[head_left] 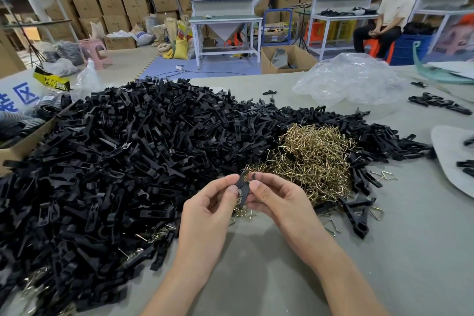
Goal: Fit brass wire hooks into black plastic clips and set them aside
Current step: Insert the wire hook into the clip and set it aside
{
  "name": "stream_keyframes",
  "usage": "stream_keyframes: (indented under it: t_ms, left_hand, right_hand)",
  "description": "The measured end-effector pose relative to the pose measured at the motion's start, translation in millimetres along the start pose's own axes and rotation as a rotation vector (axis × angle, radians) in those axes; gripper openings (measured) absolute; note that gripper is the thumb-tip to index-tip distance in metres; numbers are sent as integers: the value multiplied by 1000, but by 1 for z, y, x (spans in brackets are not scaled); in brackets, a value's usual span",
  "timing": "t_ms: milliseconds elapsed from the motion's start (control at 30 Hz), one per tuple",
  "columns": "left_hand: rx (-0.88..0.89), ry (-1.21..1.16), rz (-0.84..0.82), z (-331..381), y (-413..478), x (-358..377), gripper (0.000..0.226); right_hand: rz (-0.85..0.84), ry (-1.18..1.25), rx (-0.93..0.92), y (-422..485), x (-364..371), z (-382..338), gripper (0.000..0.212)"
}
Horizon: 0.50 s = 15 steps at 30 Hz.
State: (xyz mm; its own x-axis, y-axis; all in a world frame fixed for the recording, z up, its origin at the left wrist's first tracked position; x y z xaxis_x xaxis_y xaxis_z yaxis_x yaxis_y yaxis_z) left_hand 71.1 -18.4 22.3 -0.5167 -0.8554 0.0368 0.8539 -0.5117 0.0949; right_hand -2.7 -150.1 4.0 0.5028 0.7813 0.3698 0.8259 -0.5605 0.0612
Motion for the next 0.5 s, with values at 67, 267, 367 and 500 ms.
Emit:
stream_keyframes:
  t_ms: [67, 267, 367, 500]
  left_hand:
    - [8, 6, 2, 1, 0, 0, 19]
    - [68, 66, -5, 5, -2, 1, 21]
    - [87, 85, -3, 4, -2, 1, 21]
    - [77, 64, 3, 4, -1, 0, 21]
  right_hand:
    - [4, 3, -3, 0, 0, 0, 26]
    - [-10, 21, -1, 0, 0, 0, 28]
    - [-25, 19, -5, 0, 0, 0, 33]
    - [-32, -5, -11, 0, 1, 1, 35]
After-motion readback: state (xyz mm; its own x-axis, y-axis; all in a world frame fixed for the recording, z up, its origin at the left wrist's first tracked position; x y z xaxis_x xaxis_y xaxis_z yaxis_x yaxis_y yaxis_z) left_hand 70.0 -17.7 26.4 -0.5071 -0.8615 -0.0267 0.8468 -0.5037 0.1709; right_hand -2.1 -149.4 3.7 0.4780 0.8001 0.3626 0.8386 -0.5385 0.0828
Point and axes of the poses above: each hand's wrist, its own y-axis towards the middle knuckle, its own x-axis out of the palm, z = x × y, the point moved 5 cm from there along y, towards the middle knuckle, and after that the axes turned 3 degrees about -x, right-handed, at the moved point
